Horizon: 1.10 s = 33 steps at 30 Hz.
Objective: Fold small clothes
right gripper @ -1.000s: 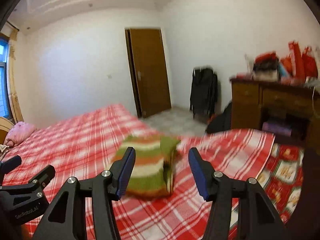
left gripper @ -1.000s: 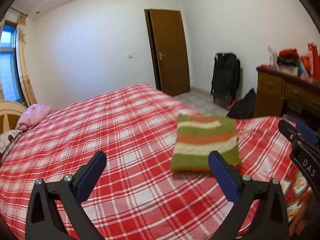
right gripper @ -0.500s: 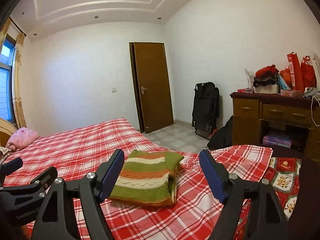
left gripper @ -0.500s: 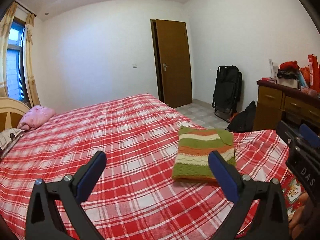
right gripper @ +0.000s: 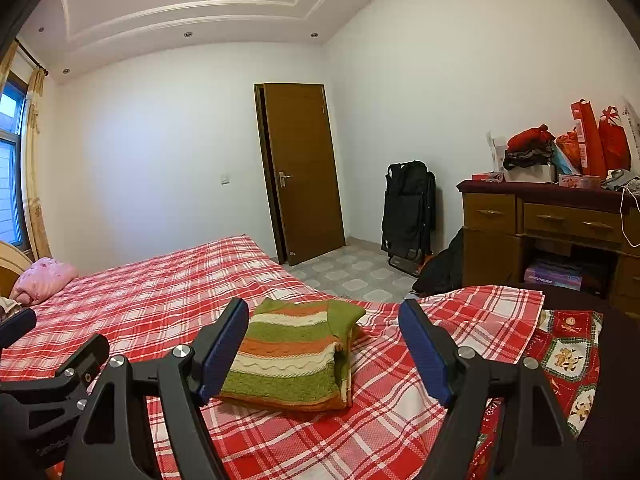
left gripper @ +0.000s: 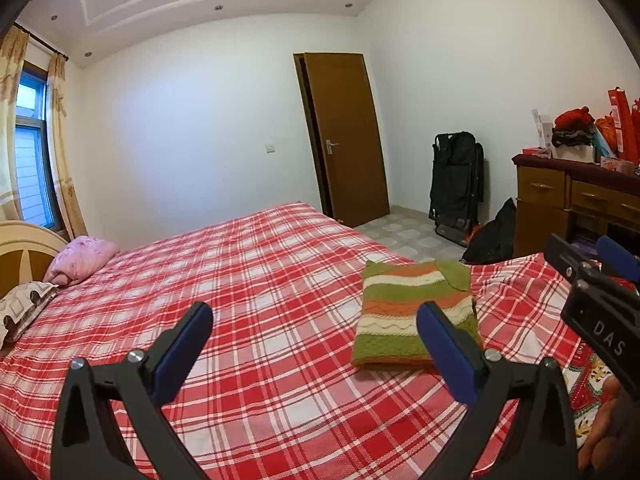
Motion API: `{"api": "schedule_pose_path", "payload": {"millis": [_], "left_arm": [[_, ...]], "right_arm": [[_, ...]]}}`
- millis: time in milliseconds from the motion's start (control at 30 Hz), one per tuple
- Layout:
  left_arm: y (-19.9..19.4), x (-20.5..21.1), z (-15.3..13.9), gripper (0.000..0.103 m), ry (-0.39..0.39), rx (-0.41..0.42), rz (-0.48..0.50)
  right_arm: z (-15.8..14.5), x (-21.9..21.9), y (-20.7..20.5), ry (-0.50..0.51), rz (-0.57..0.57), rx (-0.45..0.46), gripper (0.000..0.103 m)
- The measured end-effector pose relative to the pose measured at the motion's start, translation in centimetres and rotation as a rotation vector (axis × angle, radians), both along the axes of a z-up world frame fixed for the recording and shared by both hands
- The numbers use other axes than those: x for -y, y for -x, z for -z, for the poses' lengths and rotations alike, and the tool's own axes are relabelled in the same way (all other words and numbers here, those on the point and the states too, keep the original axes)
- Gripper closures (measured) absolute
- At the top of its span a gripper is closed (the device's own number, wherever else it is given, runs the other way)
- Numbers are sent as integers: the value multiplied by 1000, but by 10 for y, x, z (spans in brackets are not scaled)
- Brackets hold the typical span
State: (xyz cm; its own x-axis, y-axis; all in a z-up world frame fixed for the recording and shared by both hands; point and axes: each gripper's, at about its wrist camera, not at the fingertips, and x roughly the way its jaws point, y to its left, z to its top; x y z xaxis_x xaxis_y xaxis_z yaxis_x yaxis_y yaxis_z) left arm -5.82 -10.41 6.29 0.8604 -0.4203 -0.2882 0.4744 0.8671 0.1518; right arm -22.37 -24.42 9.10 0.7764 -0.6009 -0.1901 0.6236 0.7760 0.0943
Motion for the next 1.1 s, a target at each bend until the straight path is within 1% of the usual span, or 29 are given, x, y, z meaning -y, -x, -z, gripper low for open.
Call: {"api": "schedule_pose_path", "payload": {"millis": [200,433,567,733,833,1100], "left_arm": [[1,1,-1,0,-1,8,0],[0,4,1,0,-17,-13,6],[-2,4,1,0,-13,-27,7],[-1,6,2,0,-32,-8,-8],[-1,8,3,0,-38,-13,-2],[-3,9,2,0,-28,-22,16]], "right_arm": [[1,1,0,-6,-1,-2,25],[2,2,-1,-6,3,-3,25],[4,2,0,-10,7,-5,25],[5,1,-1,-10,9,-8,25],[5,2,-1,-15,12,-8,25],[5,2,1,-17,16,-4,25]]}}
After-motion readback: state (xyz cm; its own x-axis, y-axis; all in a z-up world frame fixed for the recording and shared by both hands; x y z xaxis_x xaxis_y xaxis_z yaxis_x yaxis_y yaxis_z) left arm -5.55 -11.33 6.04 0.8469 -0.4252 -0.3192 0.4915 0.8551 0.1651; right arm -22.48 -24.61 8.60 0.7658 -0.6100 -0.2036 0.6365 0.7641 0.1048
